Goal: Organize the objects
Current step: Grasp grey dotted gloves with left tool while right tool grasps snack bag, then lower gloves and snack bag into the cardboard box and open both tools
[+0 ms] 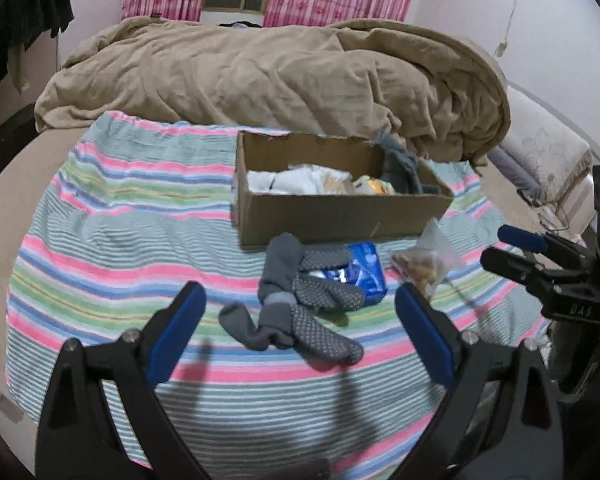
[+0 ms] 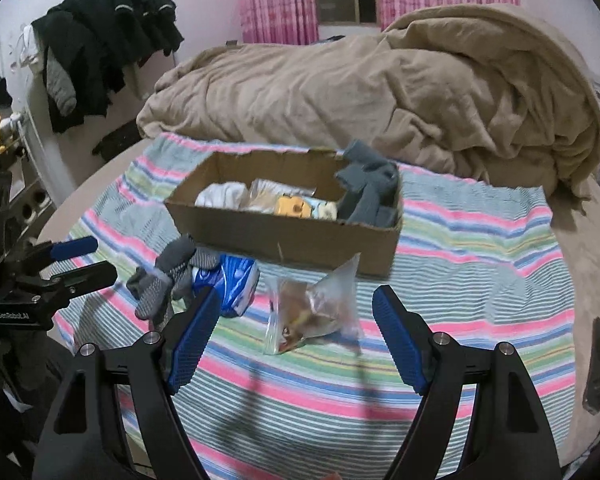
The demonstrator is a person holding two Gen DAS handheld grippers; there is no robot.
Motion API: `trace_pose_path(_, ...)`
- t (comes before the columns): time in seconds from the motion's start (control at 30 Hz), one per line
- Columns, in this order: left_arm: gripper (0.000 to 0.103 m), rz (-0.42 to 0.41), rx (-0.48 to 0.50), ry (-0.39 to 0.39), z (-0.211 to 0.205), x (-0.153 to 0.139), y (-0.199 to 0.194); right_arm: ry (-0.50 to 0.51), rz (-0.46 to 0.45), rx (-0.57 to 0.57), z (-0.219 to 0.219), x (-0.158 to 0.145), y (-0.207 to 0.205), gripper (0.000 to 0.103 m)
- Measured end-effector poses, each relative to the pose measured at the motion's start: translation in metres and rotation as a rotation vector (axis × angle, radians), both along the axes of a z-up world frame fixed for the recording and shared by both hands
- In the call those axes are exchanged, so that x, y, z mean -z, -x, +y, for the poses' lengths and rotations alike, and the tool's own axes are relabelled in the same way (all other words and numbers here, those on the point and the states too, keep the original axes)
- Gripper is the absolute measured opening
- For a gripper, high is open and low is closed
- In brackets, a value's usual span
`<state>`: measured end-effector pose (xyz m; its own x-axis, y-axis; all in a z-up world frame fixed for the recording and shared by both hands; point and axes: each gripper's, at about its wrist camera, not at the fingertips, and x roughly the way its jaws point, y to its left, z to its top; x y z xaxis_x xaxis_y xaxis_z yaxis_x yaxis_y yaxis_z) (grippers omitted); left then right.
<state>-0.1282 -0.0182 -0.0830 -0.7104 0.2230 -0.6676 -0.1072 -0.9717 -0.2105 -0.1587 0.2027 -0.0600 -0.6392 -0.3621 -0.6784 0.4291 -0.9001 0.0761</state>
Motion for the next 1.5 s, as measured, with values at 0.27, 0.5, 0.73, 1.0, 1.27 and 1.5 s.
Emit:
trace_pose_path(0.27, 0.097, -0.037, -0.001, 0.039, 0.002, 0.022, 0.014, -0.068, -0.025, 0.012, -0.01, 0.027, 0.01, 0.081)
trace_pose_path(0.5, 0.097, -0.07, 0.01, 0.039, 0.0, 0.044, 0.027, -0.088, -0.05, 0.033, -0.008, 0.046, 0.024, 0.081)
trace_pose_path(0.73, 0.082, -0.106, 0.015, 0.084, 0.004, 0.062, 0.039, -0.103, -0.084, 0.064, -0.007, 0.064, 0.036, 0.081)
trace_pose_path(1.0, 0.049, -0.076, 0.042, 0.145, 0.013, 0.069, 0.037, -0.13, -0.109, 0.064, -0.015, 0.079, 0.046, 0.081)
trace_pose_path(1.27, 0.032, -0.055, 0.067, 0.11, 0.016, 0.059, 0.028, -0.135, -0.078, 0.063, -0.023, 0.079, 0.039, 0.06)
trace_pose_path(1.5, 0.032, -0.01, 0.082, 0.093, 0.02, 0.04, 0.015, -0.076, -0.082, 0.09, -0.012, 0.066, 0.037, 0.058)
